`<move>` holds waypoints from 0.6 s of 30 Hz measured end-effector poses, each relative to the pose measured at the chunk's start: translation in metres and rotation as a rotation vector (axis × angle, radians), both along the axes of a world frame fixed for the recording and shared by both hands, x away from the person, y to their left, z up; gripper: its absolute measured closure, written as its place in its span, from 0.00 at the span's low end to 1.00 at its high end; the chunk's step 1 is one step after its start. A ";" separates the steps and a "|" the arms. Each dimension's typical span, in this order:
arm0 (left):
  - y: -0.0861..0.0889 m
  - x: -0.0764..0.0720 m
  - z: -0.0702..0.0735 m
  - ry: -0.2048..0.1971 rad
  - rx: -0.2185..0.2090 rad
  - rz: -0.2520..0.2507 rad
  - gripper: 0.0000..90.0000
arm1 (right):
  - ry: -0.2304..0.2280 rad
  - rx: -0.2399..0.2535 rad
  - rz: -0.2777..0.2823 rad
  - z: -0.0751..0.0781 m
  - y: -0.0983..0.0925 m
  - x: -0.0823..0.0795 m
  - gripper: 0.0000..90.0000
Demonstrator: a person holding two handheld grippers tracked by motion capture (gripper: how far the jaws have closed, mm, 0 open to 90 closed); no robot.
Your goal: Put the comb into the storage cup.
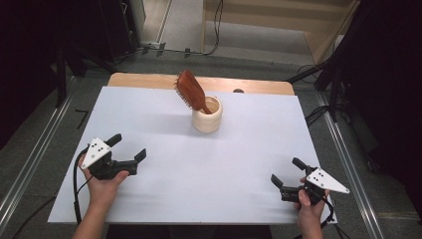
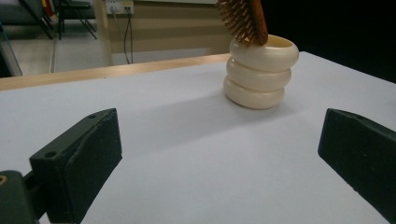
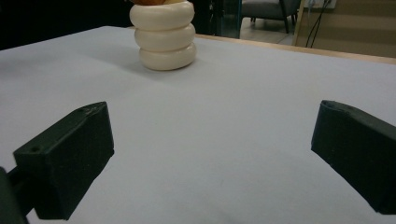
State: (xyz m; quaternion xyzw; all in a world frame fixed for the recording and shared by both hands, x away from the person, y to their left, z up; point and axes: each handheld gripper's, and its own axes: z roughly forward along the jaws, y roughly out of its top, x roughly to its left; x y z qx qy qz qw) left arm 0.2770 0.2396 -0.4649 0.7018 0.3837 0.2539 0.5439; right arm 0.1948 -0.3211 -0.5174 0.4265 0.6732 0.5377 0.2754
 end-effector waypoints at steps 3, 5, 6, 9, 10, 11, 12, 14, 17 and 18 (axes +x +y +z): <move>0.006 -0.003 -0.002 0.000 0.003 0.003 0.00 | 0.001 -0.001 -0.001 0.000 0.000 0.000 0.00; 0.009 -0.005 -0.003 0.002 0.004 0.007 0.00 | 0.001 -0.002 -0.003 0.000 0.000 0.000 0.00; 0.011 -0.006 -0.004 0.004 0.006 0.011 0.00 | 0.002 -0.002 -0.003 0.000 0.000 0.000 0.00; 0.016 -0.009 -0.004 0.004 0.007 0.017 0.00 | 0.002 -0.002 -0.005 0.000 0.000 0.000 0.00; 0.018 -0.010 -0.005 0.005 0.007 0.020 0.00 | 0.002 -0.002 -0.005 0.000 0.000 0.000 0.00; 0.020 -0.011 -0.005 0.005 0.007 0.022 0.00 | 0.002 -0.003 -0.005 0.000 0.000 0.000 0.00; 0.021 -0.012 -0.006 0.009 0.007 0.024 0.00 | 0.002 -0.002 -0.005 0.000 0.000 0.000 0.00; 0.025 -0.014 -0.007 0.012 0.011 0.030 0.00 | 0.001 -0.002 -0.005 0.000 0.000 0.000 0.00; 0.029 -0.017 -0.010 0.019 0.009 0.036 0.00 | 0.000 -0.004 -0.006 0.000 0.000 0.000 0.00; 0.030 -0.018 -0.010 0.020 0.014 0.039 0.00 | -0.001 -0.003 -0.006 0.000 0.000 0.000 0.00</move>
